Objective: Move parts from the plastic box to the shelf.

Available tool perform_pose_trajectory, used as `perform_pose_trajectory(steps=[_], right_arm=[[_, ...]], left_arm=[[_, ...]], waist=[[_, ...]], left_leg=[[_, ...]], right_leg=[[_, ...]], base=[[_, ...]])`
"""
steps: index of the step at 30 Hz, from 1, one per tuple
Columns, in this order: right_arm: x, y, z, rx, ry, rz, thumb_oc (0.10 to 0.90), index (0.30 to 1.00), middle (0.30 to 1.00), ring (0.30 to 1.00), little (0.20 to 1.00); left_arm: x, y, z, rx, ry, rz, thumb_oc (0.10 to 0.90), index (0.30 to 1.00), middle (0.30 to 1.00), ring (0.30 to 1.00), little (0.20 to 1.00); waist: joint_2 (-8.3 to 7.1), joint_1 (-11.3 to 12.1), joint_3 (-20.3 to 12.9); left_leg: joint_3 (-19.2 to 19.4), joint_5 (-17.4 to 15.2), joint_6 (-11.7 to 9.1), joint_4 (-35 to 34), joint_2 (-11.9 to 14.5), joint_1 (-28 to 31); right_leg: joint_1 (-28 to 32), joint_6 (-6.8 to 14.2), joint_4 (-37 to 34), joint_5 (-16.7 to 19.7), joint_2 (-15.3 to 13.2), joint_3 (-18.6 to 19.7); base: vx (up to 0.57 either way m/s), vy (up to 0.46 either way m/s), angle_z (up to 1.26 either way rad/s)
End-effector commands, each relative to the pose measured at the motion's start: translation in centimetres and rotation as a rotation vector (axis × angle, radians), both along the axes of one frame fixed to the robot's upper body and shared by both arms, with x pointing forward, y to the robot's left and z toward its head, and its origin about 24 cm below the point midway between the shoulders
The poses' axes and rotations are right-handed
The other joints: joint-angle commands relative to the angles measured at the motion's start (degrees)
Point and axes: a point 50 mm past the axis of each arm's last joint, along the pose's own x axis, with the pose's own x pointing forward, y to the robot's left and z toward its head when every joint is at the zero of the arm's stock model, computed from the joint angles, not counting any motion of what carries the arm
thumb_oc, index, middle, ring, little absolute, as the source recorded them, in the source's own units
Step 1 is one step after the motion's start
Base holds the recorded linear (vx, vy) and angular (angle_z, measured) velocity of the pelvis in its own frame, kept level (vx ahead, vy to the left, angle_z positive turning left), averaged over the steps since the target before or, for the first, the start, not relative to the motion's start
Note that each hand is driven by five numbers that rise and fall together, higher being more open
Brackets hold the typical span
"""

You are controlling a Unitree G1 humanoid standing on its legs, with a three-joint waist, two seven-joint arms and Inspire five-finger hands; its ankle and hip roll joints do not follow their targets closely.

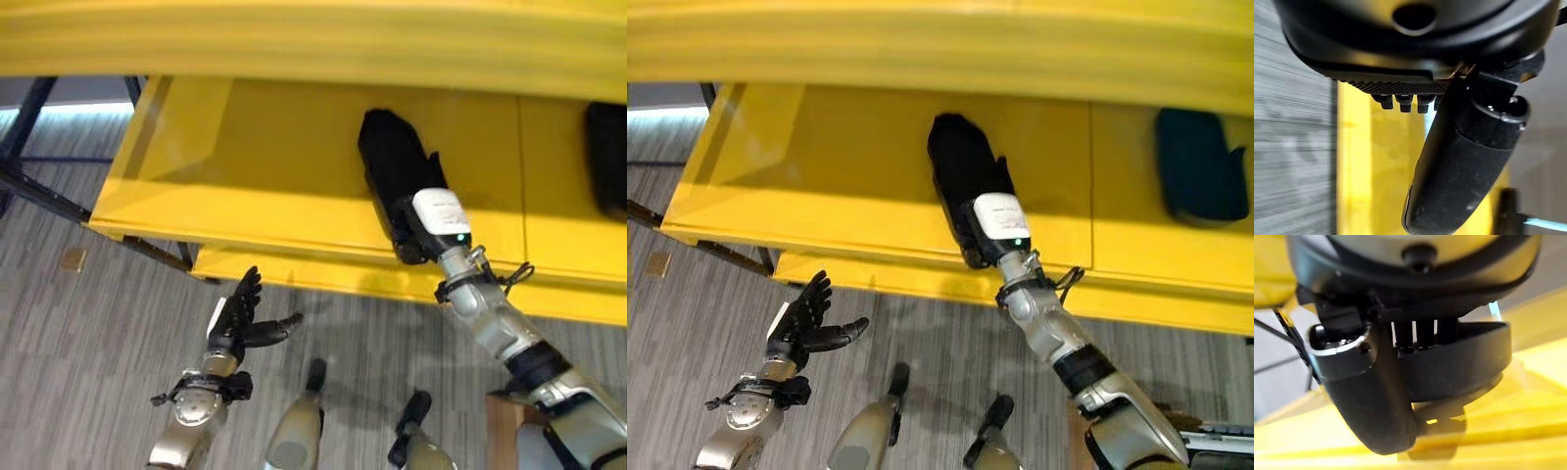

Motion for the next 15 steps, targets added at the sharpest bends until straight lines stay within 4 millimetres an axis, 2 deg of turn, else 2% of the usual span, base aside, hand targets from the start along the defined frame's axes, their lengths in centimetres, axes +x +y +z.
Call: perform_pose_trajectory(steps=[1,6,15], right_arm=[[0.9,1.0,6.6,0.011,-0.252,0.009,0.400,0.300,0.300,0.300,0.300],[1.0,-0.3,8.0,0.069,-0.311,-0.047,0.400,0.300,0.300,0.300,0.300],[0.8,-2.0,8.2,0.224,-0.361,-0.115,0.400,0.300,0.300,0.300,0.300]], left_arm=[[1.3,-0.9,5.2,-0.016,-0.273,-0.076,0.900,1.000,1.000,1.000,1.000],[1.5,-1.0,5.4,-0.024,-0.285,-0.071,0.900,1.000,1.000,1.000,1.000],[1.6,-0.9,5.4,-0.026,-0.282,-0.060,0.900,1.000,1.000,1.000,1.000]], waist=[[-0.83,0.78,-2.72],[-0.62,-0.13,-1.39],[-0.52,-1.19,-0.61]], left_leg=[[3.67,1.28,0.83,-0.29,0.94,-0.64],[4.35,1.16,1.03,0.34,1.10,-1.58],[5.37,1.16,1.10,0.38,1.29,-1.84]], right_leg=[[2.22,2.15,8.23,-6.57,-3.94,1.29],[0.33,2.04,8.69,-6.18,-4.11,2.66],[-1.19,2.14,9.11,-5.61,-4.38,3.80]], base=[[-0.07,0.035,-0.02],[-0.05,0.021,-0.06],[-0.02,0.010,-0.05]])
